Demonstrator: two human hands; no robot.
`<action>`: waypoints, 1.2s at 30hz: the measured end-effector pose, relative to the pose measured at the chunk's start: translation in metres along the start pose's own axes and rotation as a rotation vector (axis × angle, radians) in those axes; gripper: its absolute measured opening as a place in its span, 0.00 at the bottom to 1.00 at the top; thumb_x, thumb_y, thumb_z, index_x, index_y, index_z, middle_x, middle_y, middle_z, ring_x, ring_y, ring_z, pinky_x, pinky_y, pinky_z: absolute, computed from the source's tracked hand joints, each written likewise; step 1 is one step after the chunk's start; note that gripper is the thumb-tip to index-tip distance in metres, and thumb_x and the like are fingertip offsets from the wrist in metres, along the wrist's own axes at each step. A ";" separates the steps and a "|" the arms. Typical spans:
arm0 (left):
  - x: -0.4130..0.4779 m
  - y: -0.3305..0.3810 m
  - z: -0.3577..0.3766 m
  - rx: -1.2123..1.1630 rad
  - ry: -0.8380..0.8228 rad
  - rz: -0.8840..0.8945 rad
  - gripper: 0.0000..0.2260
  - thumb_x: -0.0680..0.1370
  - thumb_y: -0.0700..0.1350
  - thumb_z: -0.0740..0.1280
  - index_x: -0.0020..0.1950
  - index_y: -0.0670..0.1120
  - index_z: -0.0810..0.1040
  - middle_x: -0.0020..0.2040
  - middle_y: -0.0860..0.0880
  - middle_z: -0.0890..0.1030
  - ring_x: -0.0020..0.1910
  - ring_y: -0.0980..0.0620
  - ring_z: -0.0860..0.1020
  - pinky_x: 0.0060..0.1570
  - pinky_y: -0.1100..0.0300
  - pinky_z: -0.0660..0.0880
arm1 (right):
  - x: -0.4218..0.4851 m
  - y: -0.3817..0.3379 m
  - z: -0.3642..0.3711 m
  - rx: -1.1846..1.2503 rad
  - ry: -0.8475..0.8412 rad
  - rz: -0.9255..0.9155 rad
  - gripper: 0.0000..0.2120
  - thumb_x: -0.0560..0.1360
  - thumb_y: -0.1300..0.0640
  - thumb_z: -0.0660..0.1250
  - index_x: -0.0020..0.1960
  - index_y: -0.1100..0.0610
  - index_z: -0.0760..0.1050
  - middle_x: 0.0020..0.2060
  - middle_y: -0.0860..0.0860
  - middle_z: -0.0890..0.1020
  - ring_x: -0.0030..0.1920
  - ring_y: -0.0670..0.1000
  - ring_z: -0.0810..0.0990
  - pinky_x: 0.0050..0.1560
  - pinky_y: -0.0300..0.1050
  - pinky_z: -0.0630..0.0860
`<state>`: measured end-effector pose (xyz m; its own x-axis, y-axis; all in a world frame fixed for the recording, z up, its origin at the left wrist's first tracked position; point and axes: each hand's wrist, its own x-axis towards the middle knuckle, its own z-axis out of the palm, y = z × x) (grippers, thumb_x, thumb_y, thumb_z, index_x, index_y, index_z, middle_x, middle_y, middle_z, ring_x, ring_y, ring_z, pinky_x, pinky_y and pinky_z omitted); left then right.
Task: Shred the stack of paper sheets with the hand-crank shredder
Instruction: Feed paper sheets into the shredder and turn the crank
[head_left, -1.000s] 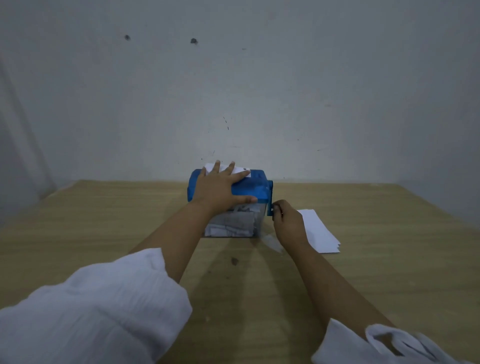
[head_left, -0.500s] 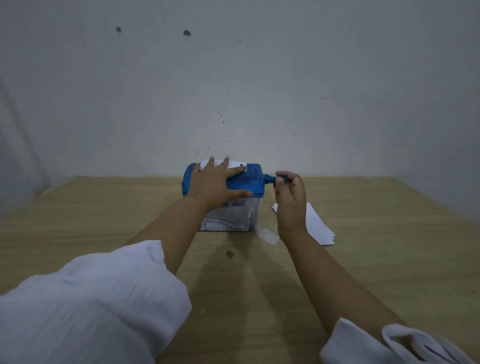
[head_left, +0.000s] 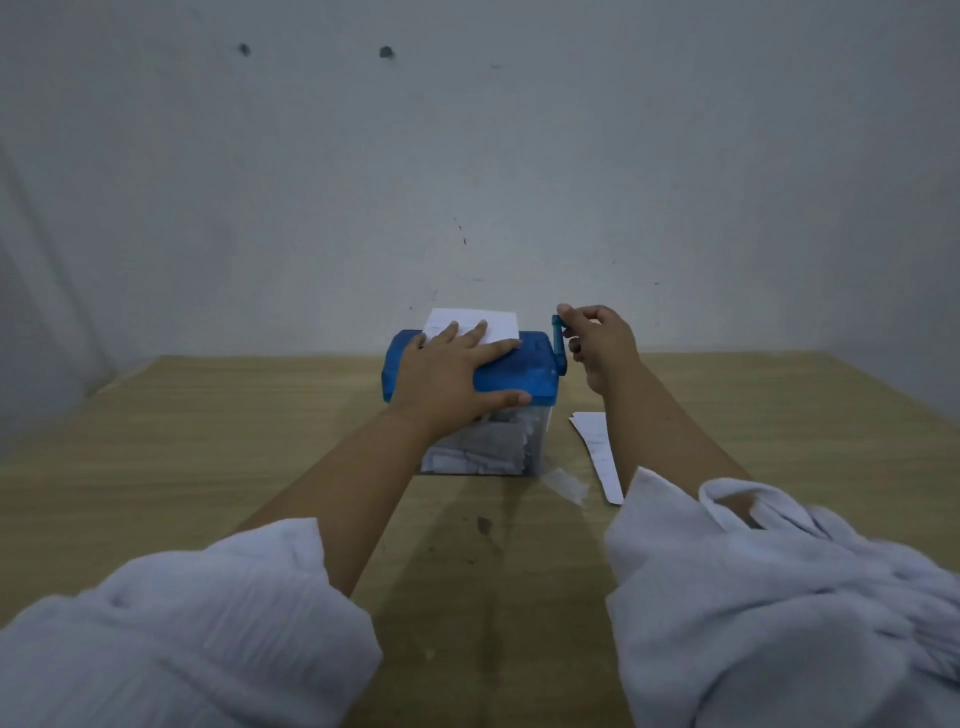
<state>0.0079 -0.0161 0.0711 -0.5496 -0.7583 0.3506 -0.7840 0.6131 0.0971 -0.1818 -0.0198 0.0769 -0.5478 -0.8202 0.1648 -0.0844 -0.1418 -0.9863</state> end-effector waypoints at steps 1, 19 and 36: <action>0.000 0.000 0.000 -0.001 0.000 -0.001 0.31 0.72 0.70 0.58 0.73 0.64 0.58 0.77 0.53 0.56 0.76 0.48 0.54 0.72 0.47 0.49 | 0.002 0.007 0.002 -0.014 0.003 0.019 0.10 0.76 0.56 0.68 0.39 0.58 0.70 0.34 0.54 0.75 0.30 0.47 0.69 0.29 0.37 0.67; -0.001 0.007 -0.004 0.005 -0.049 -0.095 0.30 0.72 0.70 0.58 0.72 0.68 0.56 0.78 0.50 0.54 0.76 0.43 0.51 0.72 0.43 0.46 | -0.080 0.068 -0.011 -0.095 0.081 0.003 0.14 0.78 0.58 0.63 0.36 0.57 0.63 0.31 0.56 0.73 0.31 0.49 0.69 0.34 0.41 0.66; -0.001 0.003 0.000 0.056 -0.029 -0.022 0.30 0.73 0.69 0.57 0.73 0.65 0.57 0.77 0.51 0.56 0.75 0.44 0.54 0.72 0.43 0.48 | -0.042 -0.013 -0.007 0.154 0.108 -0.182 0.08 0.75 0.55 0.68 0.42 0.58 0.73 0.33 0.51 0.76 0.30 0.45 0.70 0.33 0.38 0.68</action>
<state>0.0061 -0.0132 0.0709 -0.5395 -0.7783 0.3212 -0.8105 0.5834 0.0521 -0.1638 0.0201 0.0829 -0.6215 -0.7109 0.3293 -0.0661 -0.3713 -0.9262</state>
